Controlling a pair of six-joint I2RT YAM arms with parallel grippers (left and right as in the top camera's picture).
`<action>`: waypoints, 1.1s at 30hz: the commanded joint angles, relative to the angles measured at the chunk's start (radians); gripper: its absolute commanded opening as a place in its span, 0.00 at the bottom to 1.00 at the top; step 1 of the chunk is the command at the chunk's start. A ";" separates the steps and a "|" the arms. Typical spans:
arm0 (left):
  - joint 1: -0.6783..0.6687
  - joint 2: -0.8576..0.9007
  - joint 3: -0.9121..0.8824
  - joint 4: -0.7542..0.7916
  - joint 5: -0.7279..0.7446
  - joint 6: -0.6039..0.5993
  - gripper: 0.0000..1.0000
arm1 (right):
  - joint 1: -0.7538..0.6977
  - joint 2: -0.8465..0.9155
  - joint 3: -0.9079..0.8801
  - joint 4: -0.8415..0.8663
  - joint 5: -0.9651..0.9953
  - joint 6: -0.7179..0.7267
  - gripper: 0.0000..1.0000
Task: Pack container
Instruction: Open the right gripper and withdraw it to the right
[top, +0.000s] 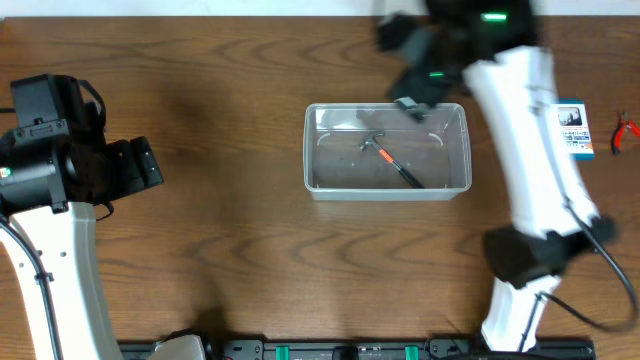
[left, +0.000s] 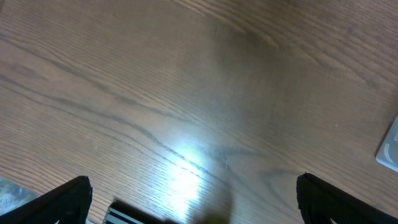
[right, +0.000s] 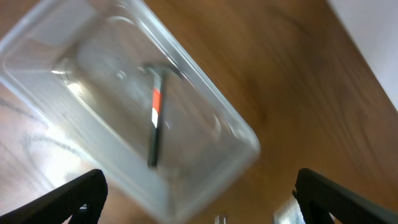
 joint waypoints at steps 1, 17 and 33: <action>0.005 -0.002 0.011 -0.003 -0.002 0.006 0.98 | -0.113 -0.080 0.020 -0.060 0.032 0.111 0.99; 0.005 -0.002 0.011 -0.003 -0.002 0.005 0.98 | -0.568 -0.107 -0.224 -0.046 -0.077 0.119 0.99; 0.005 -0.002 0.011 -0.003 -0.002 0.006 0.98 | -0.643 -0.039 -0.313 0.003 -0.031 0.131 0.99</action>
